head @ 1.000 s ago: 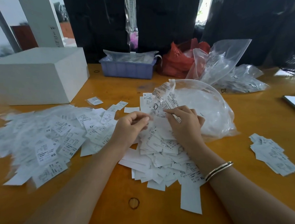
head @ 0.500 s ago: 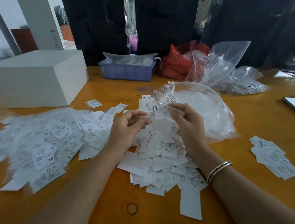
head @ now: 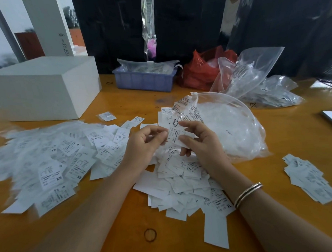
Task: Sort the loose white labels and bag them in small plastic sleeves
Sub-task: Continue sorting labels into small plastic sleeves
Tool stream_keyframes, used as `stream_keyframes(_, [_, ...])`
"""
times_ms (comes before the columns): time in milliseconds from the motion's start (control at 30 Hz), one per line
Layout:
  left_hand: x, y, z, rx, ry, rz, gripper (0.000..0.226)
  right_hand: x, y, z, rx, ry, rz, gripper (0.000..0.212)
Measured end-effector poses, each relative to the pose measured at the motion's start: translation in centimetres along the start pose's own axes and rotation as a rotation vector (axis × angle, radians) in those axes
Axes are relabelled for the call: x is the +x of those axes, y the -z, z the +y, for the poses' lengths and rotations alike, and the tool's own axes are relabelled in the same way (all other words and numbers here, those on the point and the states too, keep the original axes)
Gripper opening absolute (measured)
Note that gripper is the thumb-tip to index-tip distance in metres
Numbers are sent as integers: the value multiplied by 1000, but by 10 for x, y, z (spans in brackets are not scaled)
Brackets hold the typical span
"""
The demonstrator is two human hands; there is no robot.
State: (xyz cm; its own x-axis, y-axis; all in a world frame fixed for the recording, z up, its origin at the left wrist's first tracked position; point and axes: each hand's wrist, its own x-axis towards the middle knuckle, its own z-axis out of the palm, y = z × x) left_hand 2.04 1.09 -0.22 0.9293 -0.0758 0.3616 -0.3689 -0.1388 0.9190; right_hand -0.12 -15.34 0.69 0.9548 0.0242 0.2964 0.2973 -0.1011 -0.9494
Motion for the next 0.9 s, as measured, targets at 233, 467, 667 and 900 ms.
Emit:
stream_keyframes(233, [2,0,-1,-29,22,57,8,2,1,-1,6,-31,28,16])
stream_keyframes(467, [-1,-3,-1,7,18,-72,13,2,1,1,-51,-30,-13,19])
stream_keyframes(667, [0,-2,0,5,69,-65,15,4,-1,5,-37,-2,-11,33])
stream_keyframes(900, [0,1,-1,47,46,-101,9,5,2,9,-162,25,-7,19])
